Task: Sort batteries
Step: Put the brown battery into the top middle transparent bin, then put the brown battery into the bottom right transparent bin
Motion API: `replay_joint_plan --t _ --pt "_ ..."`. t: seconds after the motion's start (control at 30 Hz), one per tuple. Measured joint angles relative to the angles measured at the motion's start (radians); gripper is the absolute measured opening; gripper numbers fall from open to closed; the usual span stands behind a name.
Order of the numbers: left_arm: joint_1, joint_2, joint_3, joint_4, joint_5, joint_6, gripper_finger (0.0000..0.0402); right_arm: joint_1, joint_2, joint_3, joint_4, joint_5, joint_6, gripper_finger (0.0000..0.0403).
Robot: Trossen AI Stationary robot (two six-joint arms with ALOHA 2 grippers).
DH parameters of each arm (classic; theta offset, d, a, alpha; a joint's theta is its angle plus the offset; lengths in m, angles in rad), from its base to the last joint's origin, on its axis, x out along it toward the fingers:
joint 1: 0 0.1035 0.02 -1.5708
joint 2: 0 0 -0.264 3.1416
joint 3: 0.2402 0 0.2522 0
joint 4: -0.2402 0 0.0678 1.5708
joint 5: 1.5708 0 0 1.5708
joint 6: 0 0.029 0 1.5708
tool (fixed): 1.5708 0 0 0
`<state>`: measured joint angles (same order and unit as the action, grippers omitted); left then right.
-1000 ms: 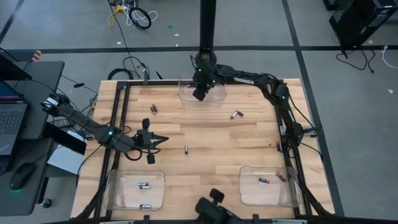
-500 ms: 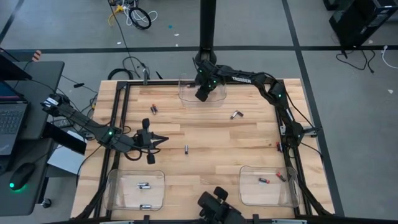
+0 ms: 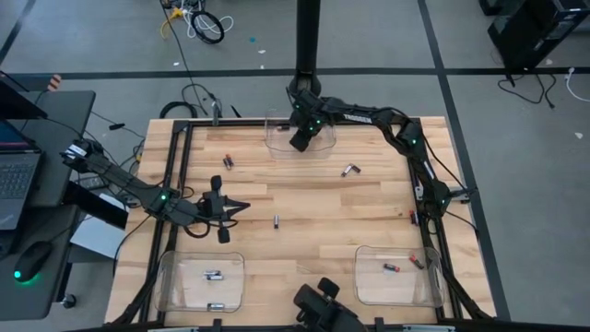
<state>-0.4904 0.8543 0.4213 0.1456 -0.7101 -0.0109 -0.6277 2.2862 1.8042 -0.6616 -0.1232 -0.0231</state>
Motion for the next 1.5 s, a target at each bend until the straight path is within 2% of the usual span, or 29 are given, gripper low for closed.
replay_joint_plan --t 0.27,0.4,0.6,0.7,0.83,1.0,1.13,1.27,1.5 --pt "0.000 0.000 0.000 0.000 0.000 0.001 0.0011 -0.001 -0.102 -0.003 -0.064 0.065 0.005 0.0155" --pt "0.000 0.000 0.000 -0.001 0.000 0.001 0.0011 0.018 -0.218 -0.003 -0.192 0.089 0.004 0.0147" --pt "0.000 0.000 0.000 -0.005 0.000 0.000 0.0011 0.096 -0.423 -0.047 -0.391 0.195 0.016 0.0126" --pt "0.000 0.000 0.000 -0.006 0.000 0.000 0.0011 0.136 -0.518 -0.130 -0.423 0.201 0.020 0.0124" --pt "0.000 0.000 0.000 -0.006 0.000 0.000 0.0011 0.184 -0.647 -0.313 -0.416 0.201 0.088 0.0131" --pt "0.000 0.000 0.000 0.000 0.000 0.004 0.0011 0.232 -0.759 -0.588 -0.300 0.201 0.252 0.0153" --pt "0.000 0.000 0.000 0.000 0.000 0.005 0.0011 0.264 -0.789 -0.757 -0.222 0.201 0.266 0.0180" --pt "0.000 0.000 0.000 0.000 0.000 0.005 0.0011 0.290 -0.800 -0.830 -0.286 0.201 0.309 0.0204" --pt "0.000 0.000 0.000 -0.001 0.000 -0.007 0.0011 0.405 -0.849 -0.837 -0.542 0.178 0.402 0.0220"
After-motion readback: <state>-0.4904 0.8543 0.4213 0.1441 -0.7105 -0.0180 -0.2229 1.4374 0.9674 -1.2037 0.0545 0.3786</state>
